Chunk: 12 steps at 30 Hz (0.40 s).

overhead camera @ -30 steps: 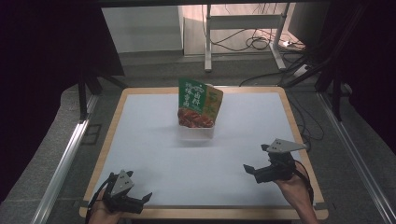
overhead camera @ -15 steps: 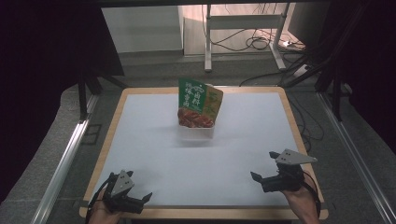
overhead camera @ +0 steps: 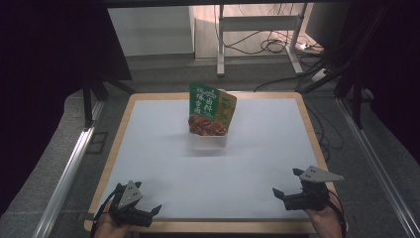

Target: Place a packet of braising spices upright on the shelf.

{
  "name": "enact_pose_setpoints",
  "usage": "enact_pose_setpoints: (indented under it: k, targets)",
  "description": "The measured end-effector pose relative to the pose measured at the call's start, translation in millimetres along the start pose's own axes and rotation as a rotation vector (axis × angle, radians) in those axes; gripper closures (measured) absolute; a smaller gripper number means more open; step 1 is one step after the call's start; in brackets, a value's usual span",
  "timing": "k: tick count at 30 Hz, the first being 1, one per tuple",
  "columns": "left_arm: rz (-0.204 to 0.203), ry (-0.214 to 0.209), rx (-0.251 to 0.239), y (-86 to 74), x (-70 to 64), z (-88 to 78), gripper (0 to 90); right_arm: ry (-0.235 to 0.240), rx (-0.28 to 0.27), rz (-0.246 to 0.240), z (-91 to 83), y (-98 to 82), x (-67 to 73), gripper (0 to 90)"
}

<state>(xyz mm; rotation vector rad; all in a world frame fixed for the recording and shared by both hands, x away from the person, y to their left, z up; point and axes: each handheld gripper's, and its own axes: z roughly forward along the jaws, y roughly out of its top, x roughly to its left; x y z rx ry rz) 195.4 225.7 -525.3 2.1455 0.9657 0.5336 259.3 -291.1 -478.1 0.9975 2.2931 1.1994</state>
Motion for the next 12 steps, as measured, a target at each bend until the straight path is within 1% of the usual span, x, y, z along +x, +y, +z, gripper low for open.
enact_pose_setpoints:
  k: [2,4,7,10,12]
  targets:
    - [0.0,-0.001,0.001,0.0,-0.1,0.1,0.0,-0.002,0.007,0.011,1.1,-3.0,-1.5,0.1]
    - [0.001,-0.002,0.002,0.2,-0.2,0.4,0.0,0.001,0.028,0.026,3.4,-5.8,-3.4,0.1]
    - [0.004,-0.001,0.004,0.3,-0.5,0.8,0.0,0.005,0.05,0.037,7.0,-9.0,-5.4,0.1]
    - [0.003,-0.004,0.003,0.8,-0.3,0.8,0.0,0.01,0.061,0.047,8.7,-10.4,-6.5,0.3]
    - [0.004,-0.005,0.005,1.2,-0.2,1.3,0.0,0.02,0.073,0.051,9.5,-11.0,-7.1,0.5]
